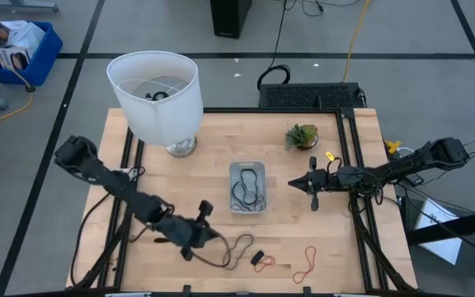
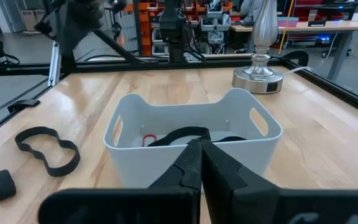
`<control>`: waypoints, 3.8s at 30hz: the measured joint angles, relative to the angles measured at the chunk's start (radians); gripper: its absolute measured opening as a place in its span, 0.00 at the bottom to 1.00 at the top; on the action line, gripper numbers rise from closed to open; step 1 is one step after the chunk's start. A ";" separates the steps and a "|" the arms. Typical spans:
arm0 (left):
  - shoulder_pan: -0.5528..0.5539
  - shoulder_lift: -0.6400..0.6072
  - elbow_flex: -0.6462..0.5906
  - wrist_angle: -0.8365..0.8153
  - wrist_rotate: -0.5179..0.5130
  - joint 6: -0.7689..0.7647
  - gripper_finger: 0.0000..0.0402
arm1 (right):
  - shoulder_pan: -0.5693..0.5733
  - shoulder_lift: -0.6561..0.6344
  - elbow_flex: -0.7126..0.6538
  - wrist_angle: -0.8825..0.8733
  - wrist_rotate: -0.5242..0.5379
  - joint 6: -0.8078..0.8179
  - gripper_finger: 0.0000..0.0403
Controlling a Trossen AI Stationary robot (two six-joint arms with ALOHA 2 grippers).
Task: Pick and place rubber bands into bin
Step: Put the black rubber band into the gray bin
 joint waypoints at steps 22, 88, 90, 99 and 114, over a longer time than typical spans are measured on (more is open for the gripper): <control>0.065 -0.160 -0.523 0.839 0.017 0.066 0.00 | 0.000 0.000 0.000 -0.001 -0.002 0.000 0.00; -0.053 -0.658 -0.812 0.711 -0.384 0.041 0.00 | 0.000 0.000 0.000 0.090 -0.005 -0.019 0.00; -0.053 -0.659 -0.812 0.710 -0.387 0.027 0.00 | 0.000 0.000 0.000 0.090 -0.005 -0.019 0.00; -0.053 -0.659 -0.812 0.710 -0.388 0.019 0.01 | 0.000 0.000 0.000 0.090 -0.005 -0.019 0.00; -0.053 -0.659 -0.811 0.714 -0.389 0.040 0.11 | 0.002 0.000 0.017 0.153 -0.003 -0.080 0.13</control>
